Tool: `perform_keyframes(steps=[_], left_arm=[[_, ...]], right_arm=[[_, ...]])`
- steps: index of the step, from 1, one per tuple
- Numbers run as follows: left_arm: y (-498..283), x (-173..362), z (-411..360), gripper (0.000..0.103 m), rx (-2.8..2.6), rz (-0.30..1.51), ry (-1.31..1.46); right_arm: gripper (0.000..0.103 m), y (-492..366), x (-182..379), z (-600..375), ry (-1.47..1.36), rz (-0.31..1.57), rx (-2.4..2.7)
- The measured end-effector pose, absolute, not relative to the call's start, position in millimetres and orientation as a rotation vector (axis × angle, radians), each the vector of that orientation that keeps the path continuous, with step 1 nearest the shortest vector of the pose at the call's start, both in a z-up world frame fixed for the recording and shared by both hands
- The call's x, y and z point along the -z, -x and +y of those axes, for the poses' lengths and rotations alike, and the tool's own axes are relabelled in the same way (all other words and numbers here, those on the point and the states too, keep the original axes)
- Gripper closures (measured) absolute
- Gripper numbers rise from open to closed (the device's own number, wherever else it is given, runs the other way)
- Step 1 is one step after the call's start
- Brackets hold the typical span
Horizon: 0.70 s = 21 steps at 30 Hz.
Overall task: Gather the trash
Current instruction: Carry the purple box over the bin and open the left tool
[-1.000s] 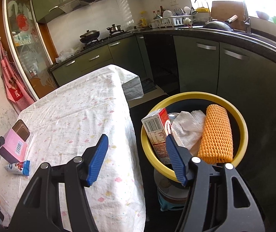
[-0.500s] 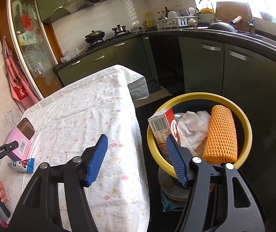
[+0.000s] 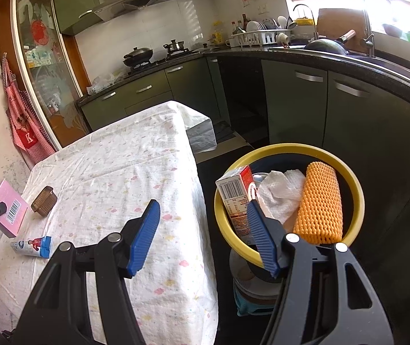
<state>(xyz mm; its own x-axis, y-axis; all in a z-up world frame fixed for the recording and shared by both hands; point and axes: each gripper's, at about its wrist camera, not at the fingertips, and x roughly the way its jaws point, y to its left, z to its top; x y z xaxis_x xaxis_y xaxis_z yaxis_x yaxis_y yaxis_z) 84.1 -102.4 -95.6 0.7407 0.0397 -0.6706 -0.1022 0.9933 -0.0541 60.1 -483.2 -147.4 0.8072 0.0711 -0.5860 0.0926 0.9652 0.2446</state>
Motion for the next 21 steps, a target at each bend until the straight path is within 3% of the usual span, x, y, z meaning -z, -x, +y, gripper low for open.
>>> perform_keyframes(steps=[8, 21], left_arm=[[-100, 67, -162, 0.05, 0.171, 0.719, 0.059], [-145, 57, -381, 0.049, 0.669, 0.765, -0.107]], right_arm=[[0.043, -37, 147, -515, -0.253, 0.643, 0.156], [0.043, 0, 166, -576, -0.306, 0.68, 0.354]])
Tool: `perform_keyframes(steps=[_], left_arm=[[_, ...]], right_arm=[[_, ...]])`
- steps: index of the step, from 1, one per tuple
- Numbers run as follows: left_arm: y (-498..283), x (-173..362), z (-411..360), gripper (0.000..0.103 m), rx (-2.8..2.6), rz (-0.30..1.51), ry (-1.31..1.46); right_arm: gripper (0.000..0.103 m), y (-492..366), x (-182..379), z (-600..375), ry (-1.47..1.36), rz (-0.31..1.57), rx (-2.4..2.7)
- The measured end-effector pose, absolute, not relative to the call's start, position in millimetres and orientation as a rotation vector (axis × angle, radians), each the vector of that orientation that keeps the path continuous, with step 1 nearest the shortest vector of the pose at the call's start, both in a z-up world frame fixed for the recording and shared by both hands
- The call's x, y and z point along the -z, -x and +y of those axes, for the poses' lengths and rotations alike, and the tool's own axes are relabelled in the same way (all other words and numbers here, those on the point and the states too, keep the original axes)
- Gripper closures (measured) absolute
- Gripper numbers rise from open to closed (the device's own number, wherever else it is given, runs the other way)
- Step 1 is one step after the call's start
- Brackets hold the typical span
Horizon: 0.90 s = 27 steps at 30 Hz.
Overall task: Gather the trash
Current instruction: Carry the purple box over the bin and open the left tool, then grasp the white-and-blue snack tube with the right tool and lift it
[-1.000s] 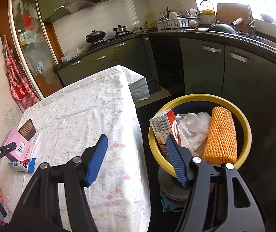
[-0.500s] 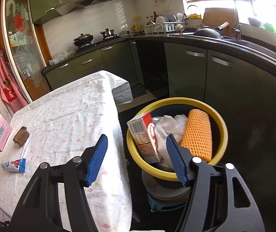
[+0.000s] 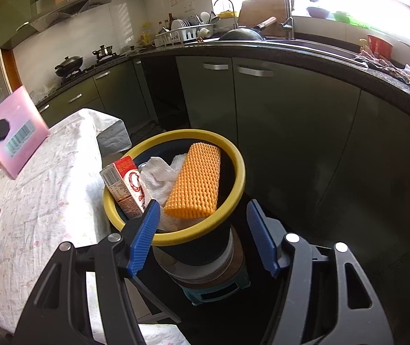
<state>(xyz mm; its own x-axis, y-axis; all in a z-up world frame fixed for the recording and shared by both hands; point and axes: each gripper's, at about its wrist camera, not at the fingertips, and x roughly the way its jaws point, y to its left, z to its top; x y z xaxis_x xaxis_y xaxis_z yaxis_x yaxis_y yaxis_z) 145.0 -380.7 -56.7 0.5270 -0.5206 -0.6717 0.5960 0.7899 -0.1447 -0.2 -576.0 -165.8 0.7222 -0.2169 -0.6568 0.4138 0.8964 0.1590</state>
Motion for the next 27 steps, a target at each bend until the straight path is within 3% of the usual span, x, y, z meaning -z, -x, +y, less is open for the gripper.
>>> perform_keyframes(steps=[12, 13, 14, 15, 19, 27], left_arm=[[-189, 112, -531, 0.047, 0.79, 0.836, -0.235], [-194, 119, -537, 0.043, 0.779, 0.841, -0.246], [-199, 125, -540, 0.03, 0.768, 0.851, -0.249], [-204, 129, -540, 0.024, 0.761, 0.858, -0.245], [-207, 122, -528, 0.024, 0.788, 0.875, -0.198], [-167, 44, -424, 0.014, 0.819, 0.689, -0.137]], right_arm=[[0.042, 8, 167, -581, -0.315, 0.703, 0.386], [0.04, 8, 166, -580, -0.315, 0.702, 0.388], [0.039, 8, 165, -580, -0.313, 0.702, 0.388], [0.039, 8, 164, -579, -0.312, 0.701, 0.387], [0.039, 8, 163, -576, -0.309, 0.7, 0.384], [0.039, -1, 161, -561, -0.284, 0.714, 0.346]])
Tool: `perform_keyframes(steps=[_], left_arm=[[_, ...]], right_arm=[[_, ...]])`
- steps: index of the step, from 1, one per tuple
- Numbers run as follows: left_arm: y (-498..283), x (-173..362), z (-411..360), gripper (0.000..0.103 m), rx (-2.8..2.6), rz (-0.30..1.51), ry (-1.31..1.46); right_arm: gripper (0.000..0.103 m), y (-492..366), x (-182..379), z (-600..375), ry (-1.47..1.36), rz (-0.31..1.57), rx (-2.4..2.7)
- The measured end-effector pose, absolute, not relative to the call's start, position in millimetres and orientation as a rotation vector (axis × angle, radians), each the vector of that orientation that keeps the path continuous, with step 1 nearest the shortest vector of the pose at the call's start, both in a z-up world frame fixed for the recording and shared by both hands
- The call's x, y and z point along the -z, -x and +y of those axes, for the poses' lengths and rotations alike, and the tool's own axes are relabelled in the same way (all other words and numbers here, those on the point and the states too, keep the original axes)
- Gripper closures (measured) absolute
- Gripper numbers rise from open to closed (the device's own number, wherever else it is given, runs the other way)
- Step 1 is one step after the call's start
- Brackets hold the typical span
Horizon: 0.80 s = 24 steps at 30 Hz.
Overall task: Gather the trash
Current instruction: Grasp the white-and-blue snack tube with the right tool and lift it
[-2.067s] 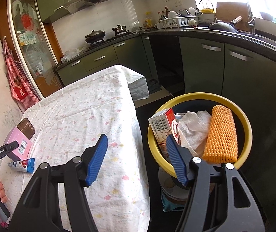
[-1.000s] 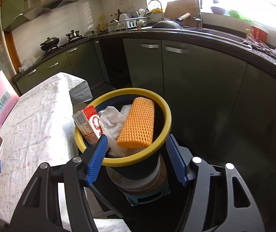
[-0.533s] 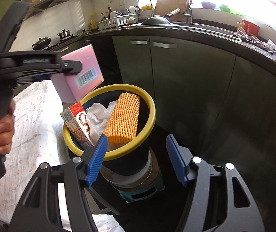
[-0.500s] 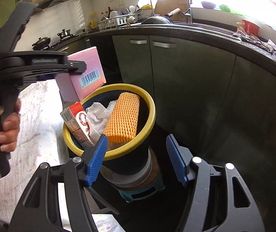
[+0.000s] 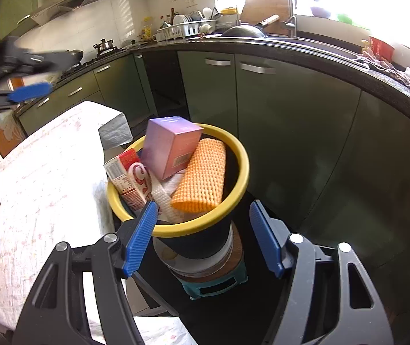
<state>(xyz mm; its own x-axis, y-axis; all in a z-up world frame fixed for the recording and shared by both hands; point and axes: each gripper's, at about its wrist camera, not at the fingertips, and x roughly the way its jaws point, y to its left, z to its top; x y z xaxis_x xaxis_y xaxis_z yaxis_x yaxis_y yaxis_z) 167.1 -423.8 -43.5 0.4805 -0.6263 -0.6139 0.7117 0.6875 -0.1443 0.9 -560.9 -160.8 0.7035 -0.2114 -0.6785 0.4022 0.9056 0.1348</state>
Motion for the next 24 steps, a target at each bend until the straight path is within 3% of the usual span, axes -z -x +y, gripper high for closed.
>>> perform_keyframes(steps=[5, 10, 24], left_arm=[[-152, 9, -331, 0.005, 0.743, 0.618, -0.074], [-148, -1, -230, 0.005, 0.589, 0.578, -0.028], [-163, 51, -4, 0.005, 0.199, 0.572, 0.062]], right_arm=[[0.039, -7, 159, -545, -0.256, 0.73, 0.316], [0.039, -18, 154, -519, -0.215, 0.746, 0.267], [0.039, -85, 139, -355, 0.022, 0.832, -0.238]])
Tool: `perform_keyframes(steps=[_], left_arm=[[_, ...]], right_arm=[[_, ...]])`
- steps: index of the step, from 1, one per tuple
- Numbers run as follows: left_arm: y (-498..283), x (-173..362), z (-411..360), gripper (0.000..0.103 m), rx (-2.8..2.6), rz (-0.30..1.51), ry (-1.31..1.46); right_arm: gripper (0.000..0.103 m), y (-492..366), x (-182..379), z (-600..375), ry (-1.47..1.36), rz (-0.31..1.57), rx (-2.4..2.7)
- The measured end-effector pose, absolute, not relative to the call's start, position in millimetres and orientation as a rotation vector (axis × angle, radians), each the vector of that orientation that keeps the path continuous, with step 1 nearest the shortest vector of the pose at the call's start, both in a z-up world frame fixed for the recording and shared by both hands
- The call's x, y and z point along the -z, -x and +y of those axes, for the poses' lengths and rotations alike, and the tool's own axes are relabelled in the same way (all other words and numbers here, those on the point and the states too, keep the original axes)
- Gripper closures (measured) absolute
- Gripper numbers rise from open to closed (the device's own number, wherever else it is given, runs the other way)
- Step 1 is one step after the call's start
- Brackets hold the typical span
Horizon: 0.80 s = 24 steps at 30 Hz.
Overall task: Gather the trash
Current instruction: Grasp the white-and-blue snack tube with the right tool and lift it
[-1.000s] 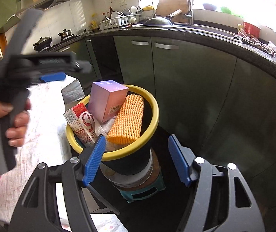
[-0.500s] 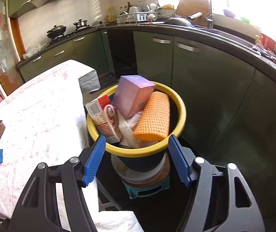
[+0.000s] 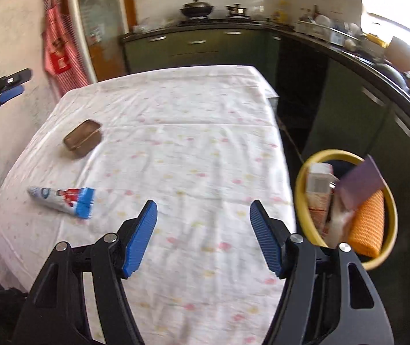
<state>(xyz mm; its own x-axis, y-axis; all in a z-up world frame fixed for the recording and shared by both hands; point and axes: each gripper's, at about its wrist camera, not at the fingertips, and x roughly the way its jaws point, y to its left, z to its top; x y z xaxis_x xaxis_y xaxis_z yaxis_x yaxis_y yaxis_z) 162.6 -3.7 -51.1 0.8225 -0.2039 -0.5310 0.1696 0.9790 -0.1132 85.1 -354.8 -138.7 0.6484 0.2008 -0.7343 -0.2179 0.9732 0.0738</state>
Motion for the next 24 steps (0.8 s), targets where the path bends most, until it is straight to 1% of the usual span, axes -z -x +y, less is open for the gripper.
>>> perform_keyframes(steps=[3, 6, 12, 17, 24], left_arm=[[-169, 74, 22, 0.005, 0.19, 0.589, 0.063], [-181, 92, 25, 0.005, 0.184, 0.607, 0.061], [-197, 121, 37, 0.005, 0.214, 0.643, 0.094], [-201, 128, 39, 0.005, 0.222, 0.655, 0.097], [-203, 134, 37, 0.005, 0.227, 0.68, 0.094]], right_arm=[[0.039, -94, 132, -314, 0.083, 0.85, -0.382], [0.039, -101, 128, -273, 0.156, 0.878, -0.566], [0.039, -109, 141, -195, 0.496, 0.938, -0.87], [0.039, -125, 155, -162, 0.64, 0.991, -0.988], [0.041, -138, 165, -148, 0.706, 1.028, -1.064]])
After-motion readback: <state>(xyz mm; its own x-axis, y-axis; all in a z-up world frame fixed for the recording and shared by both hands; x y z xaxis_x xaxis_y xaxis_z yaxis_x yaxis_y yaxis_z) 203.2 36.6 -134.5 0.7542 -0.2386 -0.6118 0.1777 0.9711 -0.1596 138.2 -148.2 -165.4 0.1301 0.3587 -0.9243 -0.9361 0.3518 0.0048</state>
